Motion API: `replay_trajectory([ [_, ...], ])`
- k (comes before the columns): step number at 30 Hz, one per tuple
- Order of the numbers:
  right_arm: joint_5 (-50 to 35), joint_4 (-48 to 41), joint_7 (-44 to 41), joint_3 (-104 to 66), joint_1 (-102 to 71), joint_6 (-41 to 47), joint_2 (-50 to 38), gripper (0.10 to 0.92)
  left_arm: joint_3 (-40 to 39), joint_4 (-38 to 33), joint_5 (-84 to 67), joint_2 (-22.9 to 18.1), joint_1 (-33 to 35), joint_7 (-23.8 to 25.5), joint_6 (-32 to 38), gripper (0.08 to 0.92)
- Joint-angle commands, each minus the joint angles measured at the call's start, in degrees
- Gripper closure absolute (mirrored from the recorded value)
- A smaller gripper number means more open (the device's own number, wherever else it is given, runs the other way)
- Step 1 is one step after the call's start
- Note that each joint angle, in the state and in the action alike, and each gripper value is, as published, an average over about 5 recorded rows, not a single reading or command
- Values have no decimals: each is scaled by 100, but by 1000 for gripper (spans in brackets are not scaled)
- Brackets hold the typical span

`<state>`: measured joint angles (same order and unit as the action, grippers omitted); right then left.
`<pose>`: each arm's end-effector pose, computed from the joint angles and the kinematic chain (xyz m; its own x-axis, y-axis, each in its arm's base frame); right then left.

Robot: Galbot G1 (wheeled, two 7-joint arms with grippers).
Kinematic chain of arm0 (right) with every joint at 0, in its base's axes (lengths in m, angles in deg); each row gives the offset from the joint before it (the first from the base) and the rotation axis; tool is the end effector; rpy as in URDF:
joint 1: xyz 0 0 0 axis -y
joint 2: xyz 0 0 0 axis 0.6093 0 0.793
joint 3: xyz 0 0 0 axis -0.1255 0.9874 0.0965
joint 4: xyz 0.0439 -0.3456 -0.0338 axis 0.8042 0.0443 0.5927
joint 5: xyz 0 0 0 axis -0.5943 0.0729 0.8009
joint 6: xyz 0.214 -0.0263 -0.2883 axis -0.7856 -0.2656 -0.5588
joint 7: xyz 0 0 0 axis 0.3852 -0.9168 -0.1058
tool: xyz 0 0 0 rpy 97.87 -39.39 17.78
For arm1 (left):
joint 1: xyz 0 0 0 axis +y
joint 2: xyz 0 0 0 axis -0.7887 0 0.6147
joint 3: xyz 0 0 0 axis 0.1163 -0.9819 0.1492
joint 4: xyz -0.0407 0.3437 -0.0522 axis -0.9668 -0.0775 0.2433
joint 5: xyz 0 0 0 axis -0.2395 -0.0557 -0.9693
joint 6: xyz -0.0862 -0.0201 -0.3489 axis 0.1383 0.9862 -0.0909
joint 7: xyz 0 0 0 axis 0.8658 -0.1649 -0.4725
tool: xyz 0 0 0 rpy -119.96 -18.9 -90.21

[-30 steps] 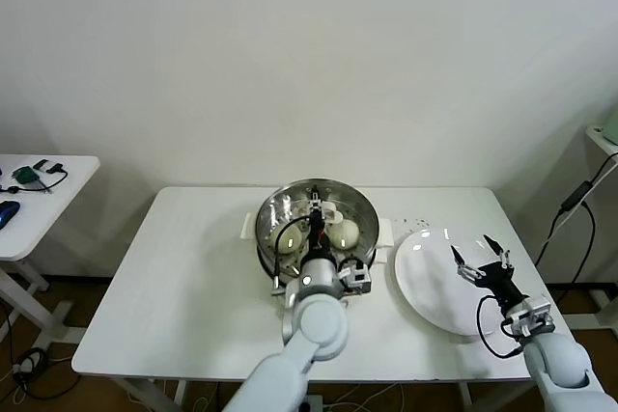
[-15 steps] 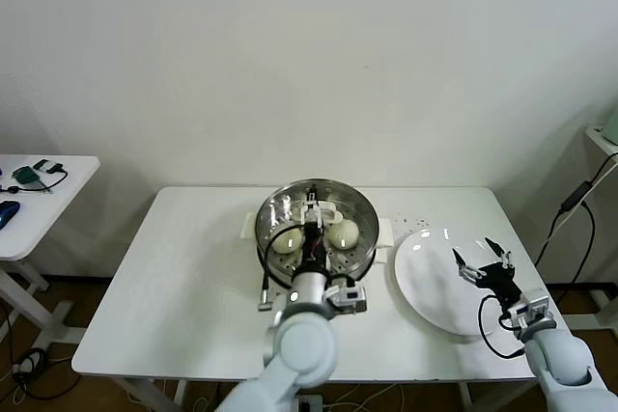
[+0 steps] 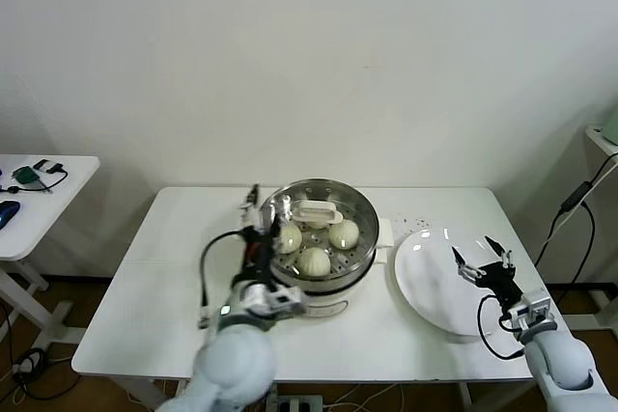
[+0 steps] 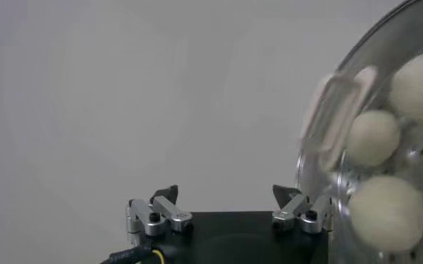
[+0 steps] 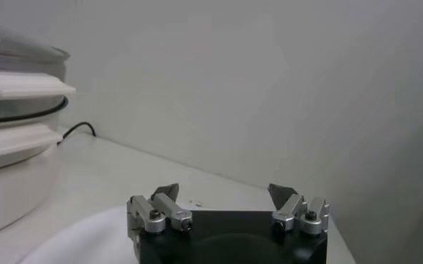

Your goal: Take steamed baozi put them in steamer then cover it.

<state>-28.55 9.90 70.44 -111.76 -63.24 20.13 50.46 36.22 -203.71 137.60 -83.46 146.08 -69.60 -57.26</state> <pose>0.2953 -0.2167 -0.3625 -0.9686 -0.1378 0.2071 -0.1841 0.9570 -0.2243 0.2548 -0.0959 -0.2240 -0.9986 -0.0485 0.0207 0.0002 0.3903 0.9207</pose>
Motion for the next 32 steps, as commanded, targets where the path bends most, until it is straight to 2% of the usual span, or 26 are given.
replay_trajectory([
  [1,-25,361,10,-113,-292,-48,102,203,2735,-699,-4196,-33,1951,-1528,2977,177],
  [7,-46,529,-9,-127,-445,-186,214,203,3699,-343,-5635,-669,2728,-1533,4185,177],
  [13,-144,600,-22,-96,-489,-265,327,203,4027,258,-6144,-1088,2943,-1465,4665,177],
  [19,-141,607,-24,-97,-526,-283,374,203,4017,529,-6299,-1086,2988,-1454,4748,177],
  [32,-179,577,-12,-191,-524,-280,343,203,3953,566,-6241,-1061,2923,-1198,4712,177],
])
